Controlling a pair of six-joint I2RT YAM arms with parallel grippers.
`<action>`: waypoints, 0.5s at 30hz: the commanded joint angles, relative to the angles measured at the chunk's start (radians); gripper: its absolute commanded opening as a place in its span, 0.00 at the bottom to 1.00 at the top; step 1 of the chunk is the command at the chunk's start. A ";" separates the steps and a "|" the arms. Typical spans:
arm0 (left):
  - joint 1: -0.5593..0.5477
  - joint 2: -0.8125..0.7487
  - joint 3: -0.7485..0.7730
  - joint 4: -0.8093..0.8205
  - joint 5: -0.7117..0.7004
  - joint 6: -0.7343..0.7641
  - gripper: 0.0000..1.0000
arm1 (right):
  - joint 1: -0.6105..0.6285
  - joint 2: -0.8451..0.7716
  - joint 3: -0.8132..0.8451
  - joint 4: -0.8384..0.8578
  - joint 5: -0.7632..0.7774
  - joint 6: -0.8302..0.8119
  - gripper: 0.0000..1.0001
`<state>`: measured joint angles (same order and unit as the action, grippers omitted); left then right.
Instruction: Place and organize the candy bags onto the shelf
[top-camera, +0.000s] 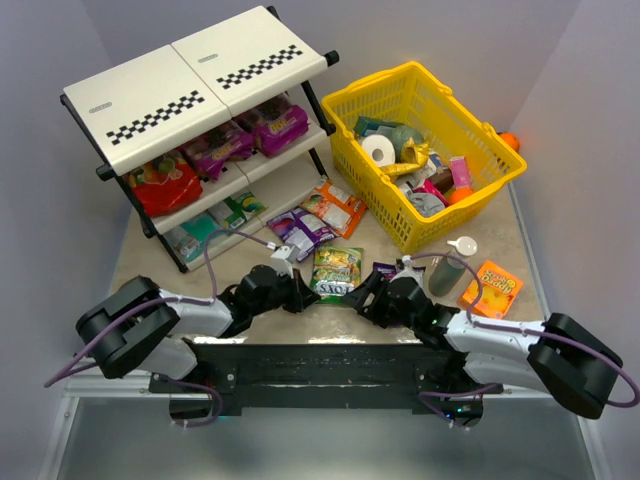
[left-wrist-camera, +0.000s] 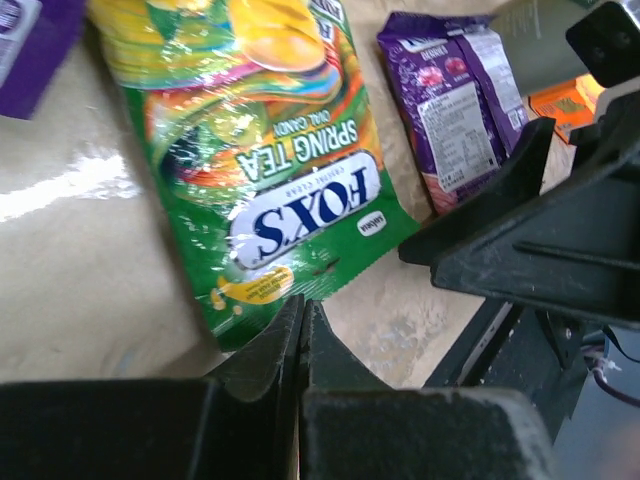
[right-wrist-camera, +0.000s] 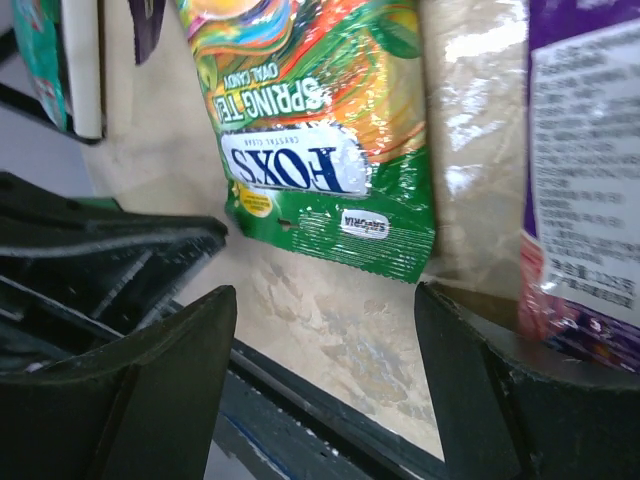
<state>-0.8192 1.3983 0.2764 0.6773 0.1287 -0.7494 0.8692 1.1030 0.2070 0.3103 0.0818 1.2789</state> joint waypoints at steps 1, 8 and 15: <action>-0.021 0.048 -0.011 0.111 0.017 -0.019 0.00 | 0.001 -0.055 -0.032 0.010 0.098 0.166 0.77; -0.028 0.134 0.007 0.131 0.022 -0.039 0.00 | 0.027 -0.062 -0.024 0.016 0.185 0.270 0.77; -0.031 0.091 0.001 0.117 0.011 -0.048 0.00 | 0.033 0.102 0.028 0.137 0.296 0.283 0.77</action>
<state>-0.8425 1.5333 0.2745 0.7544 0.1493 -0.7933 0.8974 1.1358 0.1841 0.3702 0.2741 1.5303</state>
